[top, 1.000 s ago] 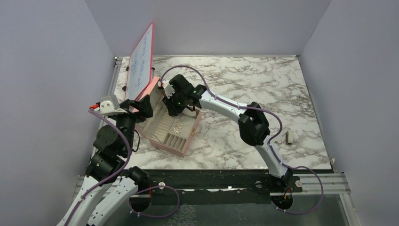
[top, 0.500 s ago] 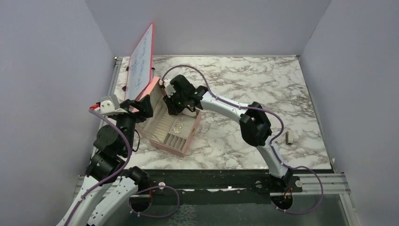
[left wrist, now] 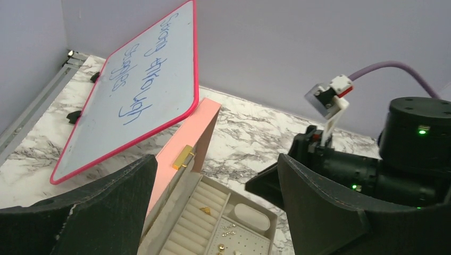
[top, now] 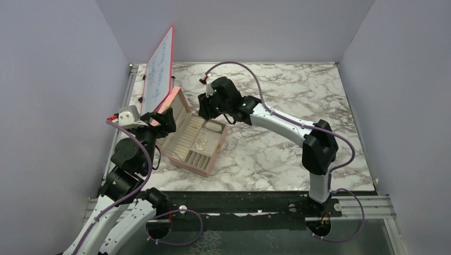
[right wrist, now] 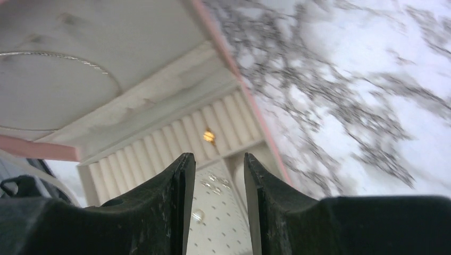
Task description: Organize the mixed jewelry
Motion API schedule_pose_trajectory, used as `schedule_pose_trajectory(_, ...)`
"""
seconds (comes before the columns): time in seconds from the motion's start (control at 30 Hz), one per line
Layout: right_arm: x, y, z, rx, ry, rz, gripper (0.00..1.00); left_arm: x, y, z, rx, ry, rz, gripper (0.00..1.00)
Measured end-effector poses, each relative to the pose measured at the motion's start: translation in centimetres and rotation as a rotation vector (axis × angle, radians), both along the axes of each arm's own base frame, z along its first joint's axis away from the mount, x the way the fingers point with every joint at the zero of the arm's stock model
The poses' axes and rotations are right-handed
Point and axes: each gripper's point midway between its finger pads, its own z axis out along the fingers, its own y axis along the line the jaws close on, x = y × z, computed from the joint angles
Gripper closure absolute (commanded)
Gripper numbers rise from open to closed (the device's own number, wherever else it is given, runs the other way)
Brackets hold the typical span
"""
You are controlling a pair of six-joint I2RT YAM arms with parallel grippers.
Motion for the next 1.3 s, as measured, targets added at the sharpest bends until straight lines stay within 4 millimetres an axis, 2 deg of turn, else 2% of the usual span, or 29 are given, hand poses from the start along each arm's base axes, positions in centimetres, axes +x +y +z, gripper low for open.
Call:
schedule_pose_trajectory(0.07,0.7,-2.0,0.5,0.005,-0.006,-0.087,0.56,0.1,-0.3,-0.3,0.003,0.008,-0.010,0.15)
schedule_pose_trajectory(0.17,1.6,-6.4,0.5,-0.003,-0.002,-0.246,0.55,0.3,-1.0,-0.6,0.013,0.019,-0.043,0.12)
schedule_pose_trajectory(0.33,3.0,-16.1,-1.0,-0.032,0.051,-0.554,0.55,1.2,-3.9,-2.1,0.057,0.071,-0.165,0.05)
schedule_pose_trajectory(0.43,3.7,-23.0,-3.0,-0.065,0.116,-0.769,0.55,1.7,-5.9,-3.5,0.088,0.120,-0.248,0.01)
schedule_pose_trajectory(0.53,3.0,-29.8,-6.1,-0.118,0.197,-0.965,0.55,2.2,-7.5,-4.9,0.112,0.168,-0.315,0.01)
schedule_pose_trajectory(0.63,1.2,-34.4,-9.1,-0.185,0.264,-1.092,0.55,2.7,-8.9,-6.1,0.129,0.215,-0.370,0.01)
schedule_pose_trajectory(0.7,0.1,-35.8,-10.5,-0.230,0.298,-1.130,0.56,2.8,-9.6,-6.8,0.130,0.240,-0.398,0.01)
schedule_pose_trajectory(0.77,-0.4,-36.3,-11.3,-0.260,0.315,-1.148,0.58,2.7,-10.3,-7.2,0.119,0.257,-0.431,0.01)
schedule_pose_trajectory(1.03,-0.8,-37.2,-15.0,-0.351,0.384,-1.186,0.66,2.0,-12.6,-7.2,0.073,0.253,-0.550,0.01)
schedule_pose_trajectory(1.3,-0.3,-37.9,-16.5,-0.369,0.403,-1.203,0.69,2.0,-13.4,-8.8,0.058,0.307,-0.583,0.01)
